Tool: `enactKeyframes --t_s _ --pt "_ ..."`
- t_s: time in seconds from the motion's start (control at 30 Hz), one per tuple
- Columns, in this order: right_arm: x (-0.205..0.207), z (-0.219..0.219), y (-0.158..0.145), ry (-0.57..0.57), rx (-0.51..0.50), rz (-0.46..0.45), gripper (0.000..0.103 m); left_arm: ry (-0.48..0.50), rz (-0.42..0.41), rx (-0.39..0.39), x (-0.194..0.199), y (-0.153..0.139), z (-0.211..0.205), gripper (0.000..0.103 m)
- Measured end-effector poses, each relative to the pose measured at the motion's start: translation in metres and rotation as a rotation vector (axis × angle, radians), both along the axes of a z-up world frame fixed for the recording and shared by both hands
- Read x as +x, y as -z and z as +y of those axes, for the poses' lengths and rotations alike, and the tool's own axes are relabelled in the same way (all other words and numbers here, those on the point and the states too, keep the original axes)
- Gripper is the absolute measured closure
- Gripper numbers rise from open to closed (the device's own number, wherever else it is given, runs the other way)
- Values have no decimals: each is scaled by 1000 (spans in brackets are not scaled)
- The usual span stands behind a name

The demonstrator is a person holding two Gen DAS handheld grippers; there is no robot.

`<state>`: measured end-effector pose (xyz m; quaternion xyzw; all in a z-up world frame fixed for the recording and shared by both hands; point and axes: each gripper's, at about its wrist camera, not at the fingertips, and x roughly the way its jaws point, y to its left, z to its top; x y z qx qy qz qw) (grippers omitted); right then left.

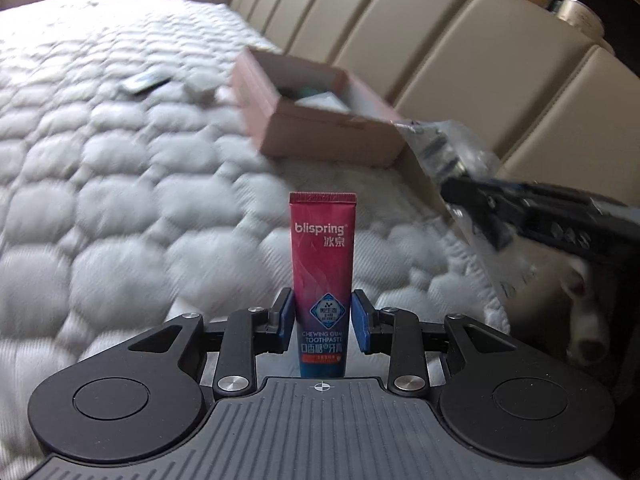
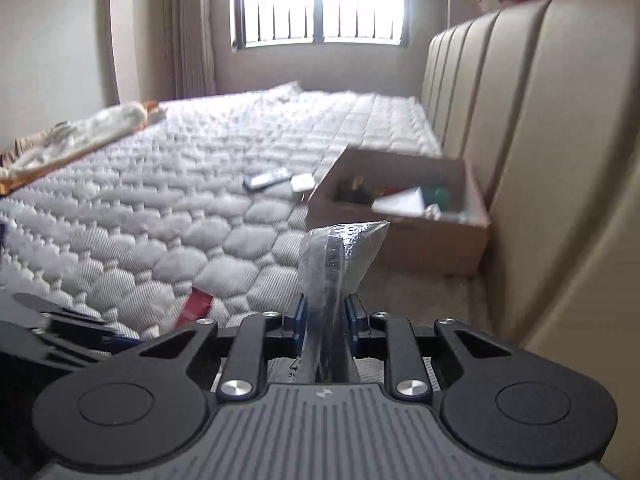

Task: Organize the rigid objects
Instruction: 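Carry the red toothpaste and the wrapped black item toward the pink box, then lower the red toothpaste into the pink box and open the left tool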

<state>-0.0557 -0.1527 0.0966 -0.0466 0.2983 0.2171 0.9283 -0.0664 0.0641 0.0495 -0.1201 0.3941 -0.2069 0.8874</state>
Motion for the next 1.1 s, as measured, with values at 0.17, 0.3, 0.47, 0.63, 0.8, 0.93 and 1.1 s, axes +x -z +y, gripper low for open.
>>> enactKeyframes --t_s 0.17,0.3,0.47,0.63,0.8,0.93,1.1 --pt "-12 -17 -11 30 20 -49 83 31 -75 32 51 -36 -21 69" --pt "-14 -27 0 60 26 -49 83 20 -102 46 107 -62 -37 69" --pt "-14 -33 19 68 43 -31 83 -30 -90 58 183 -85 -62 69" --pt "-12 -43 27 77 85 -18 83 -83 -42 47 240 -81 -86 70" --pt "-12 -49 36 89 82 -6 83 -88 8 145 255 -55 -102 70" --pt "-9 -50 41 101 72 12 83 -85 -29 116 241 -50 -90 70" --pt "-4 -49 42 109 61 34 83 -72 -75 103 200 -45 -60 70"
